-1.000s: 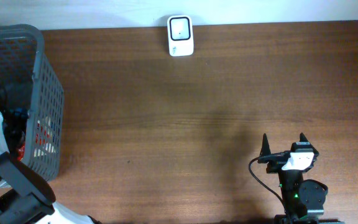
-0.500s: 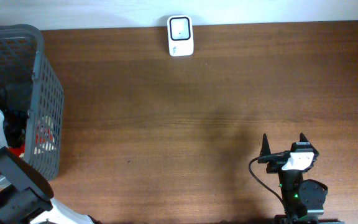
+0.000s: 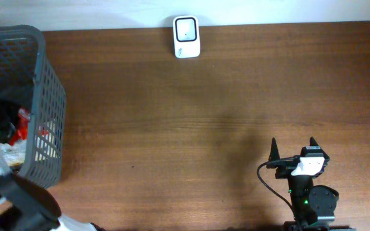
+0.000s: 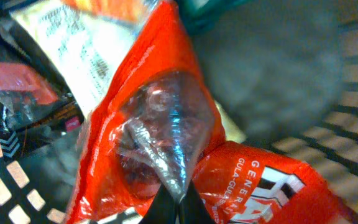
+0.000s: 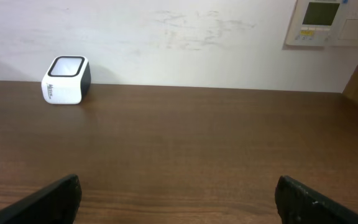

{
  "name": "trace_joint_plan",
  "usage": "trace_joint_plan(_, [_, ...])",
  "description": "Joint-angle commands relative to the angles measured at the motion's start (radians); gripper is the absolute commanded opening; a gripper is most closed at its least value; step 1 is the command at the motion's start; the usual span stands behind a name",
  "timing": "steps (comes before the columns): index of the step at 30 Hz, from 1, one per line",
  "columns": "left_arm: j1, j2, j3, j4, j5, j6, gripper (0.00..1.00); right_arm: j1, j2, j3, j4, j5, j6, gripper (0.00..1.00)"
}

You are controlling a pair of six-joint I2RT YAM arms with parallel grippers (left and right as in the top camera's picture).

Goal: Scan the item barcode
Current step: 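Reach the left gripper into the basket and grasp the red snack bag, then lift the red bag out and place it on the table near the scanner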

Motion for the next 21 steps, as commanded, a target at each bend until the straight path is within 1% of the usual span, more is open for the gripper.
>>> trace_joint_plan(1, [0.004,-0.181,0.087,0.013,0.072,0.009,0.0,0.006,-0.006,-0.009,-0.003,0.005,-0.004,0.98])
trace_joint_plan(4, [0.004,-0.301,0.093,0.071,0.077,0.009,0.0,0.006,-0.006,-0.009,-0.003,0.005,-0.004,0.98])
trace_joint_plan(7, [0.004,-0.439,0.093,0.182,0.077,0.009,0.0,0.006,-0.006,-0.009,-0.003,0.005,-0.004,0.98])
trace_joint_plan(10, [0.004,-0.571,0.093,0.259,0.094,0.008,0.0,0.006,-0.006,-0.009,-0.003,0.006,-0.004,0.99])
trace_joint_plan(12, [0.004,-0.638,0.092,0.269,0.17,0.008,0.0,0.006,-0.006,-0.009,-0.003,0.005,-0.004,0.98])
trace_joint_plan(14, [0.004,-0.669,0.092,0.273,0.287,0.008,0.0,0.006,-0.006,-0.009,-0.003,0.006,-0.004,0.98])
trace_joint_plan(17, [0.001,-0.67,0.092,0.283,0.557,0.008,0.0,0.006,-0.006,-0.009,-0.003,0.005,-0.004,0.98])
trace_joint_plan(18, [-0.014,-0.665,0.092,0.283,0.621,0.008,0.0,0.006,-0.006,-0.009,-0.003,0.005,-0.004,0.98])
trace_joint_plan(19, [-0.043,-0.66,0.092,0.283,0.653,0.008,0.0,0.006,-0.006,-0.009,-0.003,0.005,-0.004,0.98])
trace_joint_plan(21, [-0.127,-0.647,0.092,0.283,0.653,0.009,0.0,0.006,-0.006,-0.009,-0.003,0.005,-0.004,0.99])
